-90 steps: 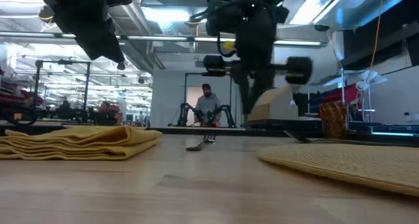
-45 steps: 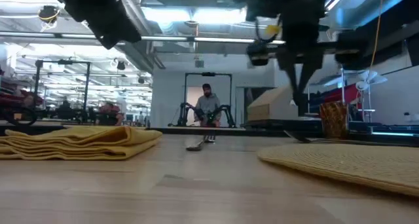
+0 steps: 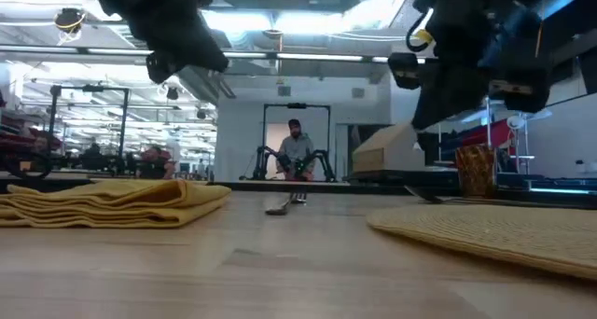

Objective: Set table place
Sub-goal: Put the black fork on the yellow table napkin

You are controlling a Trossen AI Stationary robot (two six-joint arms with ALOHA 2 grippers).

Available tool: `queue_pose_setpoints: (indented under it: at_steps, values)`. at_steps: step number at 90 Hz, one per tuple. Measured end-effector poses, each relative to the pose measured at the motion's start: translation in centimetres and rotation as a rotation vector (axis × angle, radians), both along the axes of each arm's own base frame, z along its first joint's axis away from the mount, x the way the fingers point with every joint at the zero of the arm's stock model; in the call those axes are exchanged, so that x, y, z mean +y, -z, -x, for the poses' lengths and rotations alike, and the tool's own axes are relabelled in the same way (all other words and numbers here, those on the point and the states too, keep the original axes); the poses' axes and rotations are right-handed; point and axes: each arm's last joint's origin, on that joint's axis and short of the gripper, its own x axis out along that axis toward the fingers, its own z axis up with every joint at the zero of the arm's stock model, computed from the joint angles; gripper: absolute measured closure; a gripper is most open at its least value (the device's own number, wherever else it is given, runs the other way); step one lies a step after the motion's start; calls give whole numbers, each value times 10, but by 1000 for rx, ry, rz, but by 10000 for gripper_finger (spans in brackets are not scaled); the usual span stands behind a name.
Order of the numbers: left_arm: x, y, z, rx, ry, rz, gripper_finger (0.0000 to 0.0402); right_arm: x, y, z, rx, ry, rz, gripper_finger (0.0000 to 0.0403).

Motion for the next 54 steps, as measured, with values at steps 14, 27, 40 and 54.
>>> queue_pose_setpoints:
  at_steps: [14,27,40,54]
  values:
    - [13,0,-2,-21,-143,146,402,-2,3,4,-35,92,23,403]
    - [20,0,-3,-38,-241,261,402,-3,1,3,-46,137,32,403]
    - [22,-9,-8,-20,-297,323,402,-3,1,3,-45,129,21,403]
    - [21,-18,-25,59,-342,324,402,-3,3,4,-28,126,18,403]
